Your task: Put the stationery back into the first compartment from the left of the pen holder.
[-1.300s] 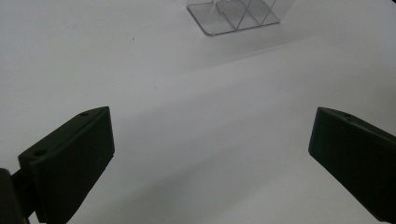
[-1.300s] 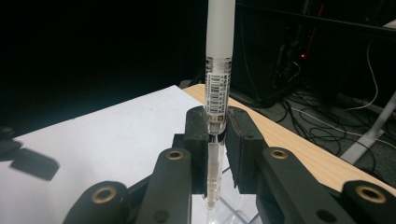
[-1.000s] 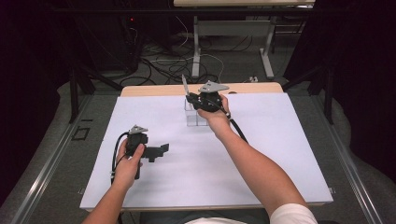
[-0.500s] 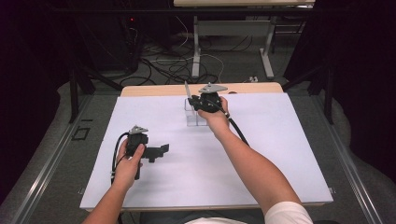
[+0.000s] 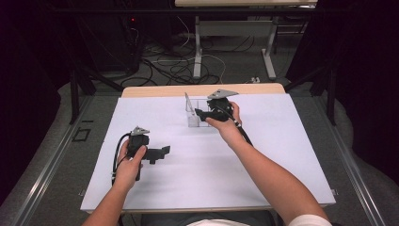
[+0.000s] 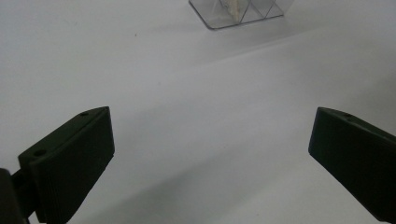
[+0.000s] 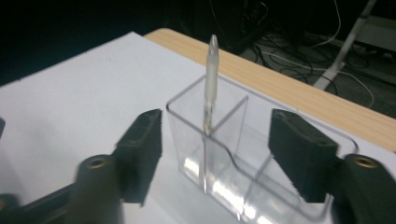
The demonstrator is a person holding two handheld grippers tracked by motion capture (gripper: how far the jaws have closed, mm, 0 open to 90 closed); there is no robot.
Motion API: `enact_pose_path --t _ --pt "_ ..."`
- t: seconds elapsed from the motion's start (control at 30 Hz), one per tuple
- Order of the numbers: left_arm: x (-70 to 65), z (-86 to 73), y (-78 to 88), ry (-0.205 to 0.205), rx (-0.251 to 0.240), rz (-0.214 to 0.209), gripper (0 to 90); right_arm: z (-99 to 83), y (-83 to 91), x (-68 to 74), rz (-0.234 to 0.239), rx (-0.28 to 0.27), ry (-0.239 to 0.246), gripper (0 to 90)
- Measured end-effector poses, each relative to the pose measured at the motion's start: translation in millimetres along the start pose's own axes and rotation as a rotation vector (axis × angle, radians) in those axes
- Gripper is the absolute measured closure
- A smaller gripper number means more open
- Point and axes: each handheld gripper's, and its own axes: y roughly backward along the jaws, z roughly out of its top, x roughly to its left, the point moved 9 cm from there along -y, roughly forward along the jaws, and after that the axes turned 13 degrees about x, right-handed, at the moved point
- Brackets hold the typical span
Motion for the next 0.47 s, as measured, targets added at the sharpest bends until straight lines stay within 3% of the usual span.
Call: enact_pose_path --t 0.13,0.33,0.47 --pt "1.1 -0.1 0.0 0.004 -0.002 0.004 0.2 -21.2 12.4 -2.4 -0.026 0.074 0.028 23.5" --pt "3.3 -1.0 -0.4 0.013 0.003 0.004 0.2 -52.1 33.5 0.8 -0.011 0.091 0.011 13.2" --pt "4.4 -1.7 -1.0 0.015 0.007 0.005 0.2 -73.3 45.0 4.5 0.017 0.108 0.005 0.0"
